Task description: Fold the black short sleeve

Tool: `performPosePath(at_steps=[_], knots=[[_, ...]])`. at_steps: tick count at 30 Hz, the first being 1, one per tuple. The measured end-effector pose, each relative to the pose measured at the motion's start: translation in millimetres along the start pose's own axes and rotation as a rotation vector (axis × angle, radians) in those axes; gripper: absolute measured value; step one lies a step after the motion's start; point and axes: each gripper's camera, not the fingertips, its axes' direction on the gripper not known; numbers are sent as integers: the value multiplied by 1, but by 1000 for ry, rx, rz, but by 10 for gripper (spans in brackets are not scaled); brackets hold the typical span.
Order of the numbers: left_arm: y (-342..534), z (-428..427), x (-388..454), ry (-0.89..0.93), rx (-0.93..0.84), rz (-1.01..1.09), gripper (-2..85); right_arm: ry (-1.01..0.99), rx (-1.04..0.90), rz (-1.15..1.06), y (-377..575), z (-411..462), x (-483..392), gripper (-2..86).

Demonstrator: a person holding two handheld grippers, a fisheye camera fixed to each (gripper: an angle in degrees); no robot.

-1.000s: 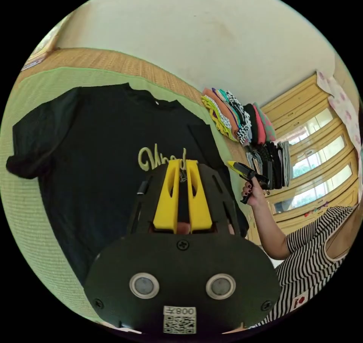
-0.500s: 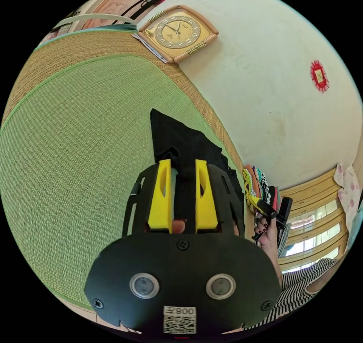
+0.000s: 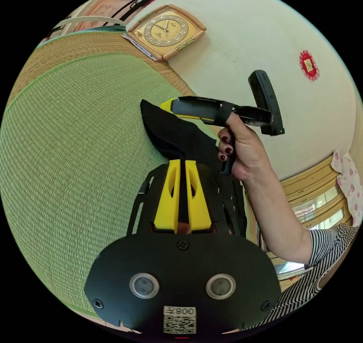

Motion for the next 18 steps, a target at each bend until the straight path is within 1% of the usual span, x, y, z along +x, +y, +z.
performPosePath(at_steps=[3, 5, 6, 7, 11, 14, 18], knots=[[3, -4, 5, -22, -28, 52, 24, 29, -60, -25, -27, 23, -13, 87], [5, -6, 8, -33, -42, 71, 23, 93, -114, -24, -37, 40, -18, 70], [6, -8, 9, -42, -44, 83, 23, 156, -68, -19, -39, 40, -21, 49], [7, -9, 10, -46, -47, 89, 23, 188, -62, -37, -41, 43, -25, 44], [12, -14, 14, -62, -53, 109, 23, 213, -20, -57, -45, 43, -25, 23], [17, -21, 21, -67, -51, 137, 23, 81, -10, -19, -48, 32, -2, 13], [24, -30, 41, -95, -41, 237, 23, -176, 159, 76, -26, -25, 61, 9]])
